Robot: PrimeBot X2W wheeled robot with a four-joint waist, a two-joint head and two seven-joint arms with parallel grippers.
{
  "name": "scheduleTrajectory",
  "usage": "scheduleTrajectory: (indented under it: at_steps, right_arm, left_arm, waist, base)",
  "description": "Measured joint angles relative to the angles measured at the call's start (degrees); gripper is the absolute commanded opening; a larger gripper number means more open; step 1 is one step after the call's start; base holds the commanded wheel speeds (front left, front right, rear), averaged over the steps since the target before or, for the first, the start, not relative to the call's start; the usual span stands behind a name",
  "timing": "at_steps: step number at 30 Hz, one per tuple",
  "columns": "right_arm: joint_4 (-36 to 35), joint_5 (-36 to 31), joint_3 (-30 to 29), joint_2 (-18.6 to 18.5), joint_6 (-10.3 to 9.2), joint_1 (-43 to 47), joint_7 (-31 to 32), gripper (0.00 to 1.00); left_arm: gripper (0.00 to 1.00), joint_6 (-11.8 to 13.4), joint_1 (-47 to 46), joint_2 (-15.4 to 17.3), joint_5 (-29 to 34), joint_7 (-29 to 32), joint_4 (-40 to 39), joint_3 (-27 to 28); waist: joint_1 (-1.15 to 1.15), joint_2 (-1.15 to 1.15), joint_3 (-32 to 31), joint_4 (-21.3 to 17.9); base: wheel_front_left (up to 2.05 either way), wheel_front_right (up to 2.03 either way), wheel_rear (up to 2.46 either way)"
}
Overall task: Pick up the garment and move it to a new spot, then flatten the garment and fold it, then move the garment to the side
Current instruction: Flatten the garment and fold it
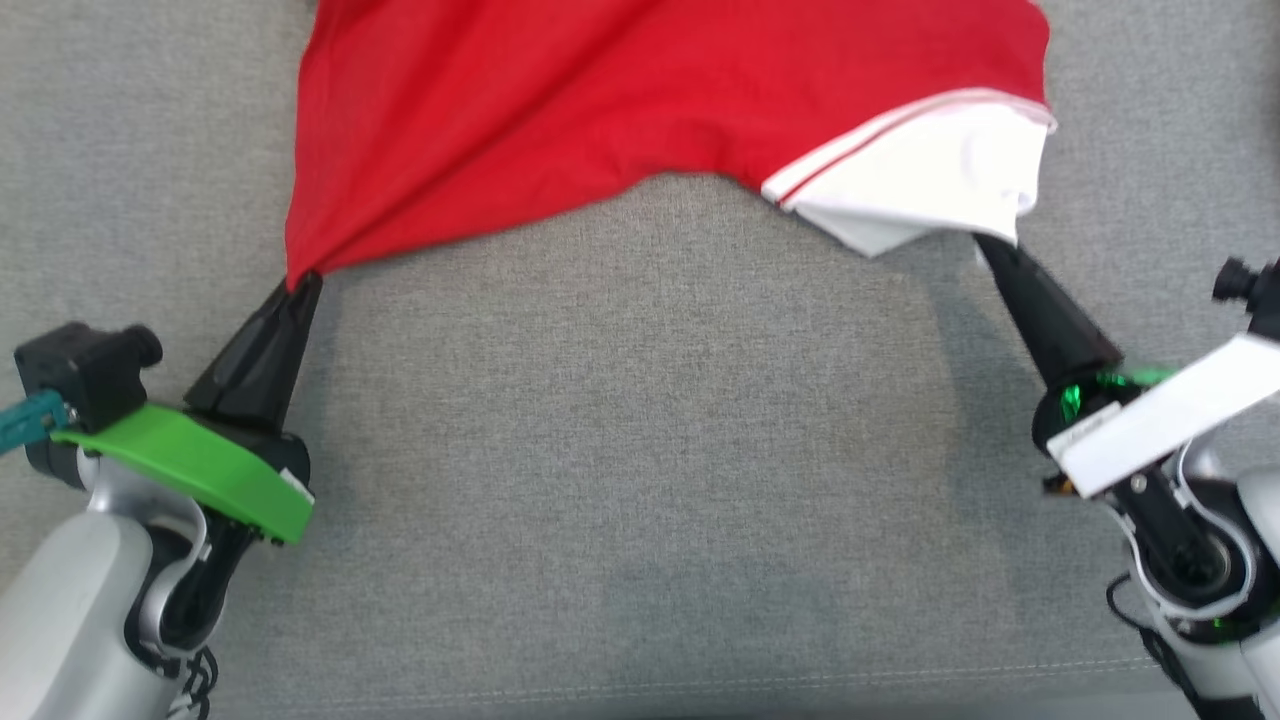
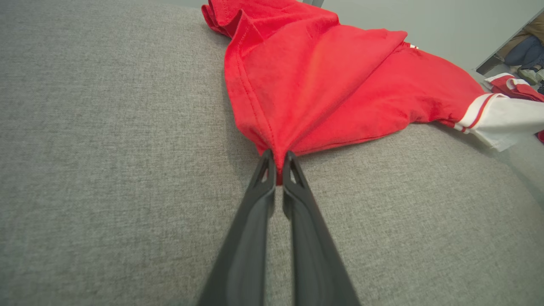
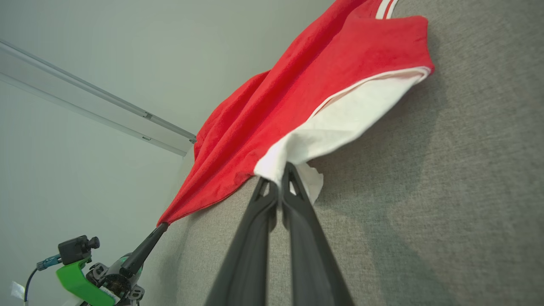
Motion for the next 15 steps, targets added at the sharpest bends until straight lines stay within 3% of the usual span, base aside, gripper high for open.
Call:
scheduleTrajectory:
  at_steps: [15]
  right_arm:
    - [-4.56, 3.91, 3.83, -5.97, 0.32, 16.49, 6.16, 0.00]
  left_arm:
    - [0.00, -1.01, 8.86, -0.12, -2.49, -2.77, 3.43, -1.35]
  waist:
    - [0.00, 0.00, -10.57, 0.63]
  base:
    - [0.00, 0.00, 0.00]
